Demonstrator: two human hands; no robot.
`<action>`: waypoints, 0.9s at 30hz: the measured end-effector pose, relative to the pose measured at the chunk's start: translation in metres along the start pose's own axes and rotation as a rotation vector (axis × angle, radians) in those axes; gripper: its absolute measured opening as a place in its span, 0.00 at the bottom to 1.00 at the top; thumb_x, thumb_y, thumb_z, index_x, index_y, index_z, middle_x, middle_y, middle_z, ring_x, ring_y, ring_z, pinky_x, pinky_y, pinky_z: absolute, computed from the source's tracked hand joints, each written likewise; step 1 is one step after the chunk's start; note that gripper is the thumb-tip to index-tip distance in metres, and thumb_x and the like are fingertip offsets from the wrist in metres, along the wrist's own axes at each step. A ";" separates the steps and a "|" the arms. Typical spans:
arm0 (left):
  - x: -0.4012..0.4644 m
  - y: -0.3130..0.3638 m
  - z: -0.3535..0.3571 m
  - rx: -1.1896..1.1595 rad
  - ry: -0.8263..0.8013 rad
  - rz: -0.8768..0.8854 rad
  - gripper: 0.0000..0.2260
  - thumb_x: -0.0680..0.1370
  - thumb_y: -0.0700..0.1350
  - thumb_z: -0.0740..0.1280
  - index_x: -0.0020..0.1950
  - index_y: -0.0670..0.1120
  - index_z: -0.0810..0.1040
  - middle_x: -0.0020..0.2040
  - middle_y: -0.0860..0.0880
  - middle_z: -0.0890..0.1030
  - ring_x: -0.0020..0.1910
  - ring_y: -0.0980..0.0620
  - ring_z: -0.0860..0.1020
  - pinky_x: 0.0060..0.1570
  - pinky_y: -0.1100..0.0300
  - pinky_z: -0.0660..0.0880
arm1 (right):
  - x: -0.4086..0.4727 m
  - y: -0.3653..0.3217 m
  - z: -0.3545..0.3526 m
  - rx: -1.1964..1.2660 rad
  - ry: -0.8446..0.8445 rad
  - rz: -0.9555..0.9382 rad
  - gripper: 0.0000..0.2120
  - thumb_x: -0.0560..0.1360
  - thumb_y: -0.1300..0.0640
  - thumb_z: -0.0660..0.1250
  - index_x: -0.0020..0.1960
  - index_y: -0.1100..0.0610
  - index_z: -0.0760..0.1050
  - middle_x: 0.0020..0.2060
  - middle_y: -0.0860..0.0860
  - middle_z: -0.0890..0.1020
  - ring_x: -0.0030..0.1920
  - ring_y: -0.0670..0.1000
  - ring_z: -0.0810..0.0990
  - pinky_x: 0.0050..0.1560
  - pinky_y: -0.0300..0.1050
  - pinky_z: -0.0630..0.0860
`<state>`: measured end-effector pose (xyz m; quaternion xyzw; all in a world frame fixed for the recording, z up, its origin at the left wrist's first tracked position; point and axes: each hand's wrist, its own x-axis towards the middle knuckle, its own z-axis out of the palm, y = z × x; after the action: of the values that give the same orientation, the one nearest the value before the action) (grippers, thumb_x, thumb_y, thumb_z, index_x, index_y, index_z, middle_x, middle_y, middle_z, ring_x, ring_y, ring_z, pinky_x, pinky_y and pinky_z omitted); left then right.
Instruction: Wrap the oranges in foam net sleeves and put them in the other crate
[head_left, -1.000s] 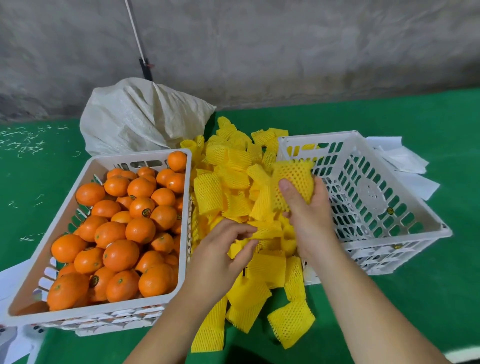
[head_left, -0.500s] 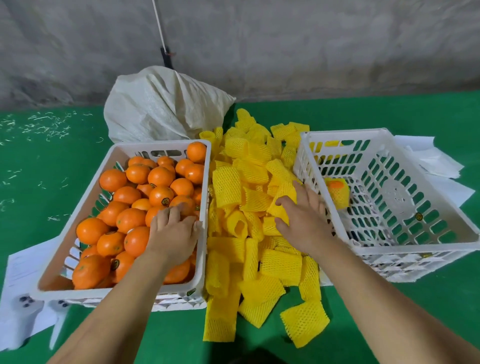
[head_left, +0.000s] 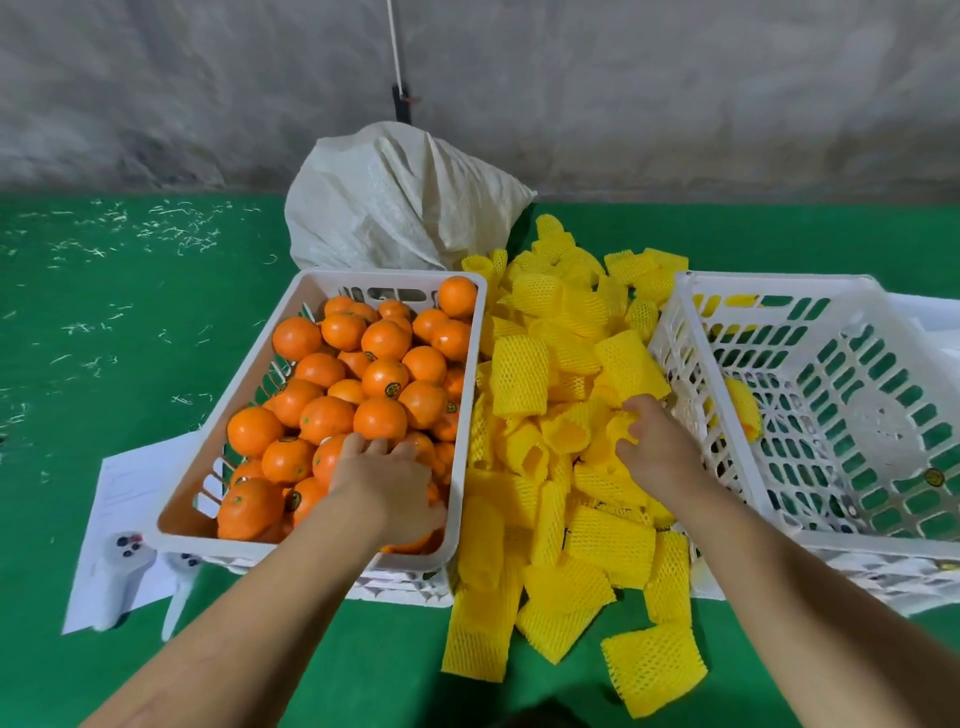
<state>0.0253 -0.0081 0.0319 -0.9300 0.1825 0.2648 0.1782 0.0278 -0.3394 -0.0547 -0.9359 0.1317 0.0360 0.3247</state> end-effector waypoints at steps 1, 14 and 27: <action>-0.004 -0.001 -0.001 -0.060 -0.051 0.026 0.29 0.79 0.66 0.53 0.74 0.56 0.74 0.74 0.51 0.70 0.72 0.44 0.70 0.67 0.48 0.69 | -0.002 0.001 0.001 -0.011 -0.055 0.015 0.28 0.79 0.59 0.70 0.76 0.54 0.65 0.66 0.60 0.74 0.63 0.61 0.76 0.54 0.50 0.74; -0.033 0.010 -0.003 -1.587 0.542 0.107 0.23 0.78 0.66 0.66 0.69 0.56 0.78 0.59 0.58 0.84 0.58 0.55 0.83 0.50 0.60 0.82 | -0.041 -0.018 0.000 0.077 0.352 -0.154 0.05 0.75 0.58 0.74 0.47 0.48 0.83 0.50 0.47 0.74 0.54 0.54 0.71 0.54 0.44 0.69; -0.041 0.096 -0.022 -2.488 -0.090 0.221 0.22 0.85 0.58 0.62 0.73 0.45 0.74 0.66 0.38 0.83 0.50 0.45 0.80 0.45 0.54 0.81 | -0.097 -0.107 -0.003 0.868 0.116 -0.024 0.10 0.80 0.59 0.71 0.54 0.44 0.83 0.48 0.38 0.85 0.51 0.39 0.83 0.55 0.45 0.82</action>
<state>-0.0392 -0.0913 0.0498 -0.4373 -0.1206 0.3028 -0.8382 -0.0363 -0.2390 0.0266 -0.7145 0.1419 -0.0793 0.6805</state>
